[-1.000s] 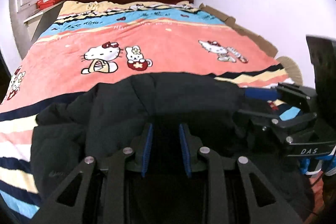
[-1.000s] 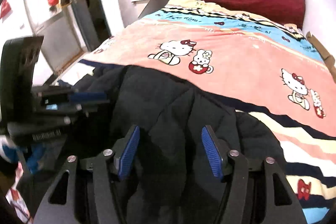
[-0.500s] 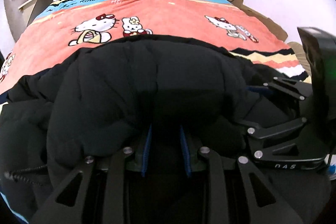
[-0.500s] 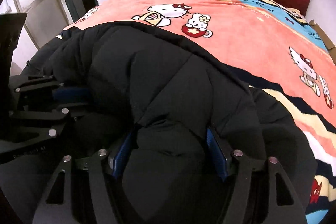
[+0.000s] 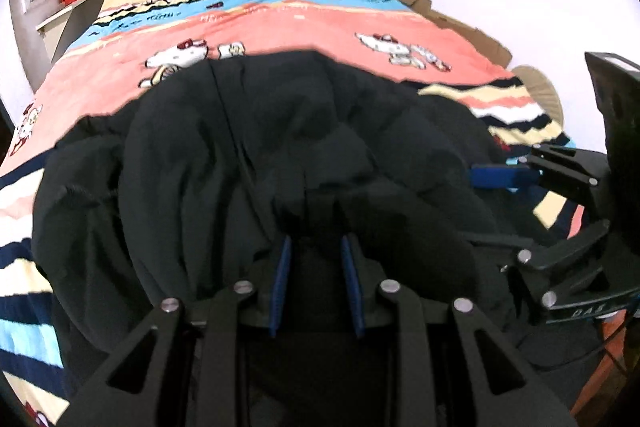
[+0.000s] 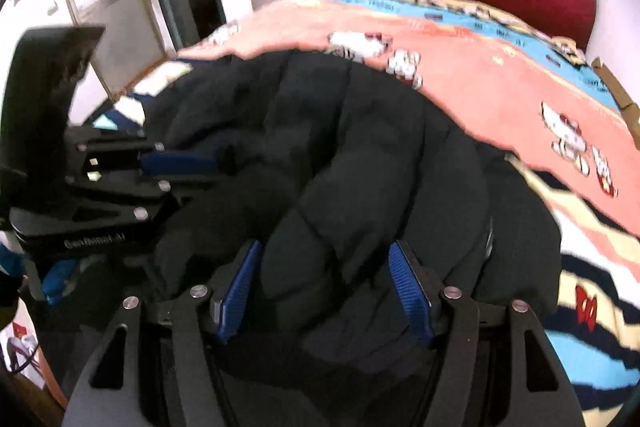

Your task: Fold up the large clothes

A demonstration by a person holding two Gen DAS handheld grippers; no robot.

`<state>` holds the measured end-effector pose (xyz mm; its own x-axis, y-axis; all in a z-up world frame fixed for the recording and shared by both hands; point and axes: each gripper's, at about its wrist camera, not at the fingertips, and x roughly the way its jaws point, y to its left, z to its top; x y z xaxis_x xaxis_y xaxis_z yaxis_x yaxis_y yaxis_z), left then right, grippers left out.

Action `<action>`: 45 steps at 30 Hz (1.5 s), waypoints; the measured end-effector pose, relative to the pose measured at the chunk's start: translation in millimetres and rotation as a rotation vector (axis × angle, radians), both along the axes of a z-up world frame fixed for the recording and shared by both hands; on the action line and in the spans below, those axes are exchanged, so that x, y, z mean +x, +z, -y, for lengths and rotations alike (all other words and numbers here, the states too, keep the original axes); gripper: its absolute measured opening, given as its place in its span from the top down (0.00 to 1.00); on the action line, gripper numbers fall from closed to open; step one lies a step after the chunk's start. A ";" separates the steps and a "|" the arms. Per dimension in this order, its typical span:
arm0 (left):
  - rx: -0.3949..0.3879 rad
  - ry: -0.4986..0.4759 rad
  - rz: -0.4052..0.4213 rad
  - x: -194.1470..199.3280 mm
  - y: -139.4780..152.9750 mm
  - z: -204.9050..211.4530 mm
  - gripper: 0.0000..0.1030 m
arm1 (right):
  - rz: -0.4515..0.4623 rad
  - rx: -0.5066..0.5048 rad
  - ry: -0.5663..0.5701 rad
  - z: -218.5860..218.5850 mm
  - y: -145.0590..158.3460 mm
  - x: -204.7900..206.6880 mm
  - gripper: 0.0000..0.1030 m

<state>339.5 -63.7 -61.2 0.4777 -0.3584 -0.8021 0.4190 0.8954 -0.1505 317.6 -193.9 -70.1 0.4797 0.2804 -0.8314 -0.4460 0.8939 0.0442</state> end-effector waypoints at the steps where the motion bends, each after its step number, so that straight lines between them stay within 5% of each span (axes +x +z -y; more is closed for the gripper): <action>1: 0.015 0.001 -0.004 -2.0 -6.2 2.7 0.76 | -0.016 -0.004 -0.002 -0.7 -6.5 -1.4 0.37; 10: 0.052 0.024 0.001 -7.6 -28.6 10.0 0.75 | -0.063 -0.032 -0.017 -3.3 -46.8 7.5 0.36; 19: 0.143 0.081 0.171 -60.2 25.1 12.1 0.57 | -0.002 -0.023 -0.062 1.7 -3.8 -18.9 0.36; 32: 0.244 0.148 0.337 -168.5 98.8 -22.4 0.54 | 0.101 0.008 -0.094 28.5 74.2 -135.5 0.27; 45: 0.287 0.205 0.357 -232.8 102.2 -59.6 0.46 | 0.062 0.022 -0.231 87.7 62.8 -212.4 0.17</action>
